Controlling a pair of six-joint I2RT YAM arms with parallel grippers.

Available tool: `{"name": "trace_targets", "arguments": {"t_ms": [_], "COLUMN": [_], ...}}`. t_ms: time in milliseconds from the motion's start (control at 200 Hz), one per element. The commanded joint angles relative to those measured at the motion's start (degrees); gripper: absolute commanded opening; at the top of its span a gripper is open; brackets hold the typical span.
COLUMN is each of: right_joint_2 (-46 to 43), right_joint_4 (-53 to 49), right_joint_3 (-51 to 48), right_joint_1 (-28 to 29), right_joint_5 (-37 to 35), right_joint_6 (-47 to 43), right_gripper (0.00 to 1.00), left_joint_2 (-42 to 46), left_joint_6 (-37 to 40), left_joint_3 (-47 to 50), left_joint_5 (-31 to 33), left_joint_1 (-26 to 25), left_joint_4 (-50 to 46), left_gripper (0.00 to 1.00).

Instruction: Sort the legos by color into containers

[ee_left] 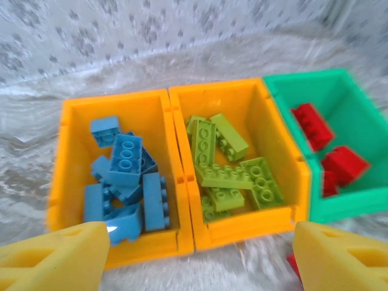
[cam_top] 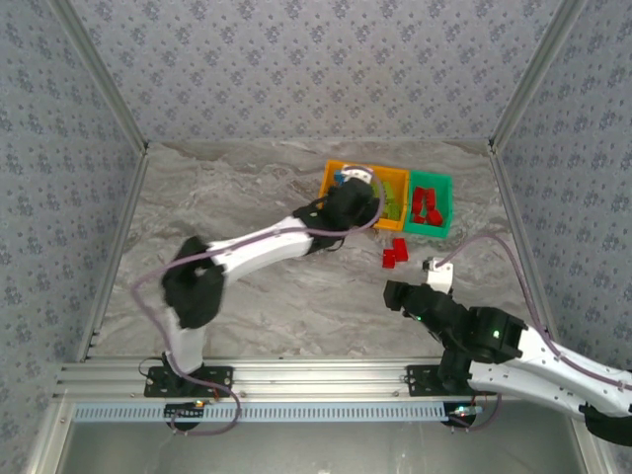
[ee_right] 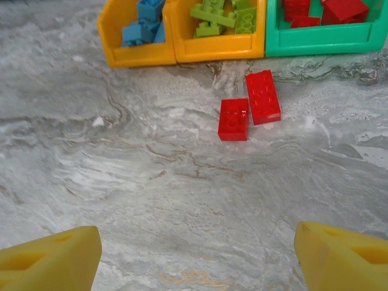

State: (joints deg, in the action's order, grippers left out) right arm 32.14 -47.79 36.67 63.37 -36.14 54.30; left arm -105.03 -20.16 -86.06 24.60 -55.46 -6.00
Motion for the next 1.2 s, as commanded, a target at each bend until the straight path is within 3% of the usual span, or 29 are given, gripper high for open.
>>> {"name": "trace_targets", "arguments": {"t_ms": [0, 180, 285, 420, 515, 655, 1069, 1194], "right_joint_2": [5.1, 17.9, 24.2, 30.8, 34.6, 40.8, 53.0, 55.2], "right_joint_4": [-0.1, 9.1, 14.3, 18.1, 21.6, 23.7, 28.5, 30.5], "right_joint_3": [1.5, 2.8, 2.8, 3.3, 3.3, 5.4, 8.2, 8.5], "right_joint_1": [-2.5, -14.0, -21.1, -27.2, -29.7, -31.3, -36.1, -36.5], "right_joint_5": [2.6, 15.4, 21.2, 23.7, 26.1, 26.4, 24.1, 25.0], "right_joint_6": [-2.8, -8.8, -11.7, -14.0, -14.4, -15.5, -16.5, -17.2], "right_gripper": [0.86, 0.86, 0.86, 0.85, 0.81, 0.75, 0.66, 0.51], "left_joint_2": [15.7, 36.2, 45.6, 56.8, 62.6, 66.0, 68.2, 68.0], "left_joint_6": [4.0, 18.3, 19.5, 22.2, 28.5, 31.3, 35.8, 36.5], "left_joint_3": [11.6, 23.5, 26.5, 30.6, 35.0, 39.8, 43.0, 43.3], "left_joint_5": [-4.4, -3.6, -2.7, -13.3, -21.5, -18.4, -20.2, -21.8], "left_joint_1": [-2.7, -9.9, -11.8, -11.8, -11.9, -11.9, -8.1, -7.5], "left_joint_4": [7.1, -5.8, -16.3, -26.5, -30.4, -29.2, -31.7, -31.0], "left_gripper": [0.83, 0.93, 0.94, 0.97, 0.99, 0.99, 0.99, 0.99]}}
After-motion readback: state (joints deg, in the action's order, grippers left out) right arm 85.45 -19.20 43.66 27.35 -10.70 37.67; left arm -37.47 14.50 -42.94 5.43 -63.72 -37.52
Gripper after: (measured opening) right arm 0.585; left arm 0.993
